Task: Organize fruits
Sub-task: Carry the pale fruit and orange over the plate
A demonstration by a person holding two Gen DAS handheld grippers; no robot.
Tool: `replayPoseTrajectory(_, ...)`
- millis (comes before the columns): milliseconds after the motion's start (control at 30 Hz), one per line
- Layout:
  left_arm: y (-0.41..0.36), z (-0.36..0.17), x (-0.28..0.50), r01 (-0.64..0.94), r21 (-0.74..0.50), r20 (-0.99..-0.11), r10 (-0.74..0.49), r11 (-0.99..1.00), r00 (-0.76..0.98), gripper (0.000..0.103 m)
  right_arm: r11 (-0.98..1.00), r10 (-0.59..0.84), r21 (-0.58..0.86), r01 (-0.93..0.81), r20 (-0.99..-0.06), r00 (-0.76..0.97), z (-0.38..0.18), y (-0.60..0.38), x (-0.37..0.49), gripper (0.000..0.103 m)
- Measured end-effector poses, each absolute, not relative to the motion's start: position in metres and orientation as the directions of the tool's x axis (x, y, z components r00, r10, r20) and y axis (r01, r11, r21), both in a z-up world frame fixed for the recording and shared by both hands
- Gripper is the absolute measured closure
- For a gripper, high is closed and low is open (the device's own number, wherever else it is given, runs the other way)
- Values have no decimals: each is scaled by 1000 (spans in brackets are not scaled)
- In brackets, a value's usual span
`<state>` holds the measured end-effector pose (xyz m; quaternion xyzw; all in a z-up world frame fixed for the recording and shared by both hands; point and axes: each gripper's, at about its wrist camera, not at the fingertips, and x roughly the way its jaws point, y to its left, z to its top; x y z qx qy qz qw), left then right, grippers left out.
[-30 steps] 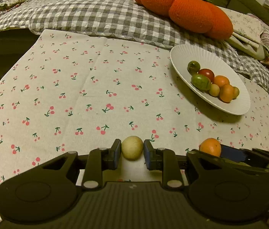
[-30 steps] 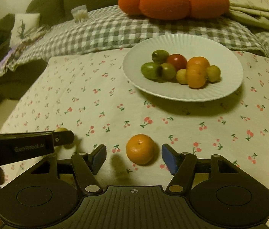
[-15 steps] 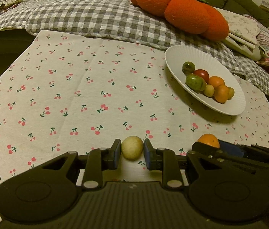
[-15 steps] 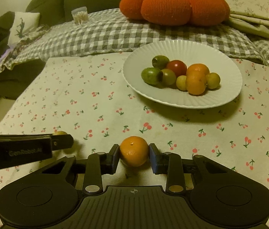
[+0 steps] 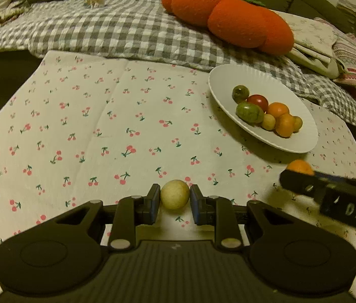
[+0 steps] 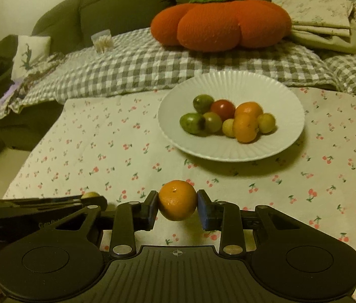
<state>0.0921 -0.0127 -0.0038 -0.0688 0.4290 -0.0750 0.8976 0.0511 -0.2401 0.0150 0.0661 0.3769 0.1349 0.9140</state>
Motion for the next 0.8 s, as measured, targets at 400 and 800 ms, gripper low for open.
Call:
replayPoseTrajectory(400,-29,6,93,132,-165,-732,-211,977,648,80,957,280,246,-155,-638,718,34,-269,52,72)
replayPoseTrajectory(800,-54,21,109,268,-170,-651,-312,948,692,80,950,261,298,-89,-608,750,48,-305,66,72)
